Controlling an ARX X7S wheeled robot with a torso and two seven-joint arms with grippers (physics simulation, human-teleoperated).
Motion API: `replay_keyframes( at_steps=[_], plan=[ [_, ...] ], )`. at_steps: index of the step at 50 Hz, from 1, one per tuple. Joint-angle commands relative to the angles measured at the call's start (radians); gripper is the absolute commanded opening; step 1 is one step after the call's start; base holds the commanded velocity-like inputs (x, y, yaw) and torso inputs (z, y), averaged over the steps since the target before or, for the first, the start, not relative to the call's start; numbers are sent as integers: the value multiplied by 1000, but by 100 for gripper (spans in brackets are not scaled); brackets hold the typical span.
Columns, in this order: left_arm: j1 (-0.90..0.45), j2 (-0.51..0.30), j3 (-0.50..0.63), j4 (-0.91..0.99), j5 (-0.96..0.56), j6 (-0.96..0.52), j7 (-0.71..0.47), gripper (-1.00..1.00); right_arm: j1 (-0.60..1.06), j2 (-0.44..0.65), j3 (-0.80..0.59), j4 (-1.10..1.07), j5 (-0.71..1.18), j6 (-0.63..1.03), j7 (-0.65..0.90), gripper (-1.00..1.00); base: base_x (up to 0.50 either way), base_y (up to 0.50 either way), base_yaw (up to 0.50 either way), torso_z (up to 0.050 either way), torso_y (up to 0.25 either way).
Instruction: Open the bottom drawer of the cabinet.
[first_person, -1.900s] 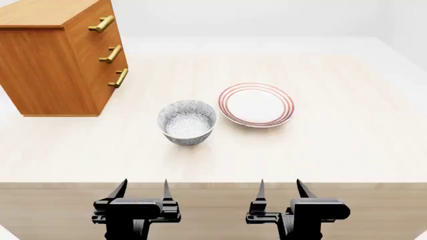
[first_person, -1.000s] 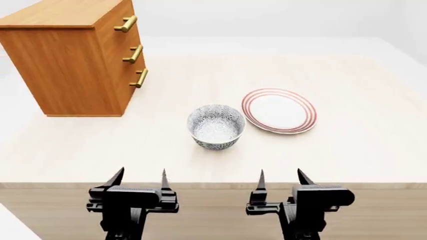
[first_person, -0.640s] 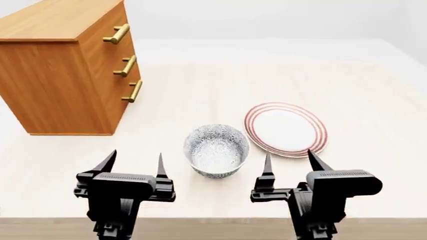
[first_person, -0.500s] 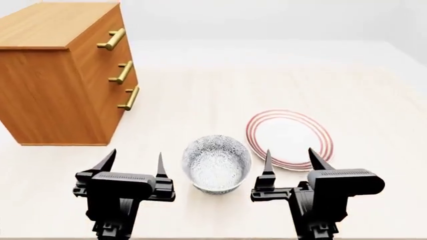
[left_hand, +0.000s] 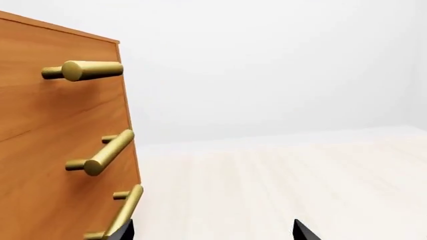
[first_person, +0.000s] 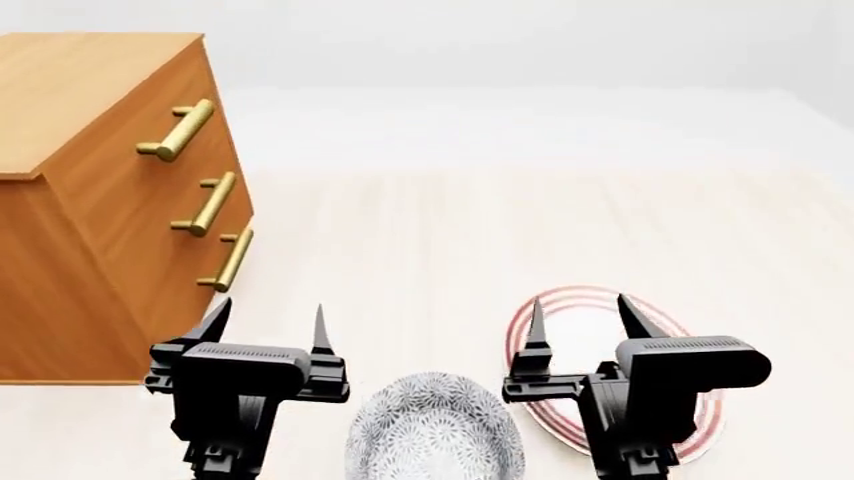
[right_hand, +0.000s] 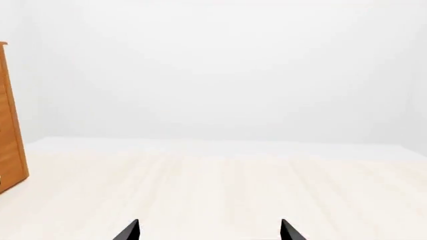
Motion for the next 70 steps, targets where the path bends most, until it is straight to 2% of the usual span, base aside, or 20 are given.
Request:
replay_keyframes(
  at_steps=[1,17,21,25,27,30,31,35,36,50,70],
  plan=[
    [-1,-6,4,-2,-8,1,-8,100,2,7,-3,6,6,-4,9,100,500,0,0,0,0],
    [3,-15,12,-7,-16,9,-17,100,-1,11,-8,21,25,-25,11,100,496,0,0,0,0],
    [1,-14,10,-8,-23,2,-21,100,-1,14,-16,30,16,-33,16,100,0,0,0,0,0],
    [-24,-12,-9,5,-62,-72,-25,100,0,17,-19,27,16,-32,19,100,0,0,0,0,0],
    [-44,-41,18,19,-72,-135,8,100,-1,19,-21,25,17,-31,19,100,0,0,0,0,0],
    [-119,-71,75,28,42,-254,-58,100,1,20,-21,26,18,-31,23,100,0,0,0,0,0],
    [-168,-101,131,16,122,-313,-80,100,1,21,-23,25,16,-31,24,100,0,0,0,0,0],
    [-263,-130,177,-11,152,-431,-45,100,0,23,-25,23,18,-33,26,100,0,0,0,0,0],
    [-301,-154,224,-39,195,-450,-46,100,0,24,-26,23,18,-34,26,100,0,0,0,0,0],
    [-404,-174,374,-311,337,-449,-111,100,9,25,-33,34,25,-37,36,100,0,0,0,0,0],
    [-473,-161,413,-437,345,-445,-97,100,19,31,-48,29,33,-33,50,100,0,0,0,0,0]
  ],
)
